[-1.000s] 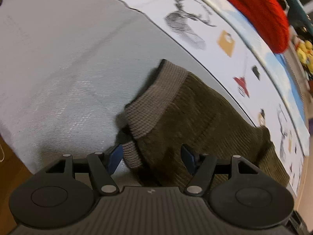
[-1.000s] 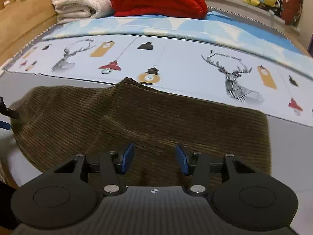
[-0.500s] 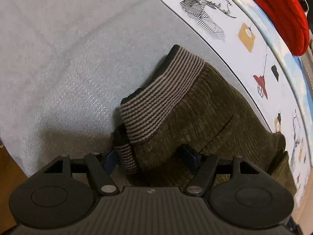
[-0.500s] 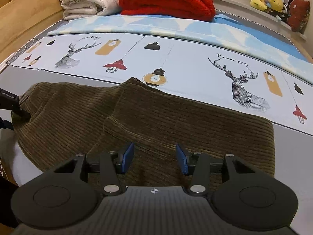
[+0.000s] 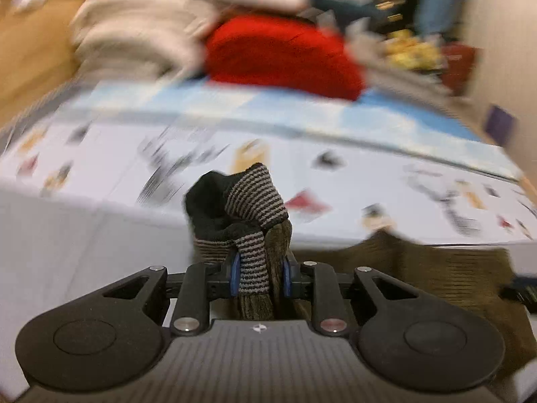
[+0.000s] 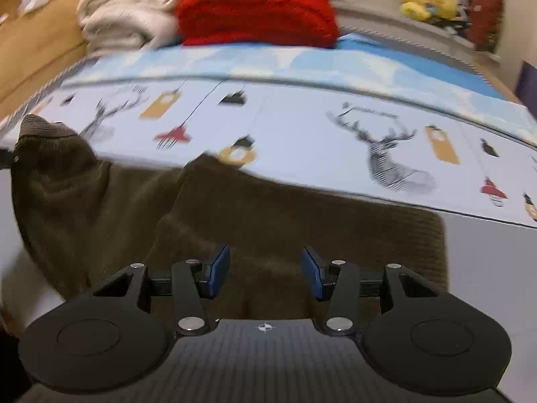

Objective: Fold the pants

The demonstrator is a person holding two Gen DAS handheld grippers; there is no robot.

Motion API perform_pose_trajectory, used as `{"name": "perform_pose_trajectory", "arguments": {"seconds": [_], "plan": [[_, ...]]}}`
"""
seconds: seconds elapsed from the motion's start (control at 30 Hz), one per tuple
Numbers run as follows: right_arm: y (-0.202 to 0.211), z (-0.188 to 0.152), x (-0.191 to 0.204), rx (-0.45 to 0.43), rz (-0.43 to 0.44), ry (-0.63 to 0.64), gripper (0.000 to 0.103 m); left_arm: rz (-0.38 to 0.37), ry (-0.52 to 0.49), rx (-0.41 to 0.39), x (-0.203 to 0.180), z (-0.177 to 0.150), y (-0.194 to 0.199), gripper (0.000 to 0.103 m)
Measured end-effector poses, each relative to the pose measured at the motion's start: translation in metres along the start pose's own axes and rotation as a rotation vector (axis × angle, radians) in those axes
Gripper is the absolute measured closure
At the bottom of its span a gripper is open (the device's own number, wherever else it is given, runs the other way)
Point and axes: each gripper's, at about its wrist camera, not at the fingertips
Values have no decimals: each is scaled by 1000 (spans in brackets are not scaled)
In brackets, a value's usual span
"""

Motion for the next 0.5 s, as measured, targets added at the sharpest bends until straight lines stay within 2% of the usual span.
{"name": "perform_pose_trajectory", "arguments": {"seconds": [0.1, 0.17, 0.23, 0.3, 0.33, 0.37, 0.4, 0.43, 0.5], "plan": [[6, -2, -18, -30, -47, -68, 53, -146, -127, -96, -46, -10, 18, 78], [11, -5, -31, -49, -81, -121, 53, -280, -189, -127, -79, -23, 31, 79], [16, -9, -45, -70, -103, -194, 53, -441, -250, -119, -109, -38, 43, 78], [19, -15, -62, -80, -110, -291, 52, -561, -305, -58, -137, -52, 46, 74], [20, -20, -71, -81, -110, -347, 52, -607, -331, -16, -149, -58, 45, 62], [21, -25, -79, -77, -113, -401, 51, -653, -349, 19, -157, -63, 44, 46], [21, -30, -85, -71, -117, -450, 49, -680, -348, 21, -162, -64, 43, 41], [20, -35, -92, -62, -115, -496, 48, -672, -332, -1, -163, -63, 41, 32], [16, -44, -102, -40, -79, -571, 46, -614, -262, 3, -155, -52, 29, 28]]}}
Point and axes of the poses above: each gripper's, at about its wrist camera, not at the fingertips, and y roughly against the way its jaws point, x to its left, z to its top, and after that the axes turned 14 degrees about y, right-handed
